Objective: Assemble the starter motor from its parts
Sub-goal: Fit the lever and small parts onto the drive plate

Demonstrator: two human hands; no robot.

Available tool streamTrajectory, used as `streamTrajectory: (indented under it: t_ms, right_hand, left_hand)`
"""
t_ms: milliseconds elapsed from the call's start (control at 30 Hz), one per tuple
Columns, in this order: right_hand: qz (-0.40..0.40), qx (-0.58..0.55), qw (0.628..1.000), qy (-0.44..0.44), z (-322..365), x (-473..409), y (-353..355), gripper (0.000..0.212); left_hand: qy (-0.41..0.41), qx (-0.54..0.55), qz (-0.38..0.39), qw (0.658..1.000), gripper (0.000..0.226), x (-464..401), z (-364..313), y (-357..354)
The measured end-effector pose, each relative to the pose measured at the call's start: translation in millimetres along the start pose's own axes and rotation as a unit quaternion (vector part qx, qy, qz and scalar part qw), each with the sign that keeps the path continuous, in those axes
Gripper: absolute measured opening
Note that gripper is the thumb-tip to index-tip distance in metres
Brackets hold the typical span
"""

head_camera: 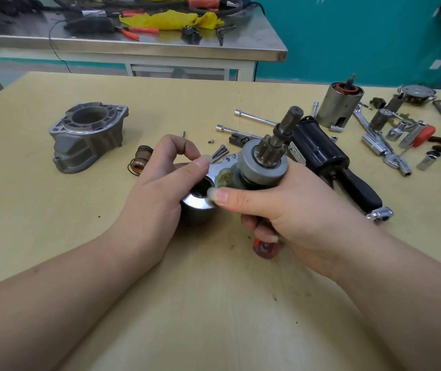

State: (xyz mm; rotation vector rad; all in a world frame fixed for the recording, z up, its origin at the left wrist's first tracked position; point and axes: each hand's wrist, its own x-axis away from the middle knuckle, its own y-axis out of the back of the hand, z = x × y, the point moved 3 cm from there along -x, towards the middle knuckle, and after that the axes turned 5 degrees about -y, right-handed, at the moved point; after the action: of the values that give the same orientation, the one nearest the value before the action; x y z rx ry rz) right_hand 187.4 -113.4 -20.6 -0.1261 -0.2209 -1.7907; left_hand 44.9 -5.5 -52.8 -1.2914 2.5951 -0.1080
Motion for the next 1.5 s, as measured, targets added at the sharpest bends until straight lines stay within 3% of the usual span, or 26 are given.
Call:
streamTrajectory:
  t_ms: [133,300,433,600,800,933,1000,1100,1133,1167,1200,1233,1267,1367,1500]
  right_hand:
    - [-0.004,0.001,1.000,-0.011,0.1,-0.6,-0.1,0.031]
    - [-0.002,0.007,1.000,-0.001,3.7,1.0,-1.7,0.020]
    - [-0.014,0.023,1.000,0.000,1.5,0.4,-2.0,0.027]
    - [0.002,0.026,1.000,-0.015,1.1,2.0,-4.2,0.028]
    - [-0.065,0.108,0.992,0.029,7.0,0.2,-2.2,0.040]
    - [-0.070,0.131,0.988,0.038,9.5,0.5,-2.1,0.043]
    - [-0.074,0.144,0.986,0.042,9.9,1.6,0.8,0.053]
    - [-0.089,0.212,0.973,0.002,22.1,6.6,20.7,0.100]
    - [-0.098,0.246,0.964,-0.008,29.3,10.5,32.1,0.109]
    - [-0.107,0.294,0.950,-0.002,36.9,14.3,44.5,0.101]
    - [-0.110,0.366,0.924,0.020,44.7,17.5,56.5,0.078]
    - [-0.105,0.463,0.879,0.042,50.2,20.3,64.3,0.060]
    - [-0.081,0.555,0.826,0.052,50.6,21.7,68.0,0.057]
    - [0.060,0.691,0.719,0.044,29.7,20.8,55.3,0.063]
    - [0.110,0.712,0.686,0.098,18.6,16.8,36.3,0.054]
  left_hand:
    - [0.005,0.000,-0.008,1.000,0.027,0.0,-0.1,1.5]
    - [0.014,-0.034,-0.058,0.998,0.031,4.1,0.7,0.0]
    - [0.000,-0.087,-0.062,0.994,0.069,14.4,1.1,-2.2]
    - [-0.040,-0.068,-0.096,0.992,0.046,14.7,-1.9,-6.0]
    - [-0.025,-0.033,-0.077,0.996,0.033,6.3,-0.6,1.2]
    - [-0.026,-0.042,-0.077,0.996,0.033,0.6,0.4,0.9]
    - [-0.036,-0.054,-0.080,0.995,0.035,-2.6,-0.6,-0.7]
    - [-0.037,-0.056,-0.091,0.994,0.037,-5.8,-1.1,0.5]
    - [-0.033,-0.049,-0.097,0.994,0.036,-6.8,-0.4,1.7]
    - [-0.032,-0.038,-0.101,0.994,0.036,-7.6,0.1,2.4]
    - [-0.033,-0.030,-0.106,0.993,0.037,-8.7,0.5,3.2]
    - [-0.034,-0.028,-0.112,0.993,0.039,-9.8,0.6,3.7]
    - [-0.035,-0.031,-0.117,0.992,0.040,-11.0,0.1,3.3]
    - [-0.031,-0.036,-0.132,0.990,0.046,-13.5,-4.3,0.1]
    - [-0.026,-0.055,-0.137,0.989,0.043,-14.6,-4.4,-0.3]
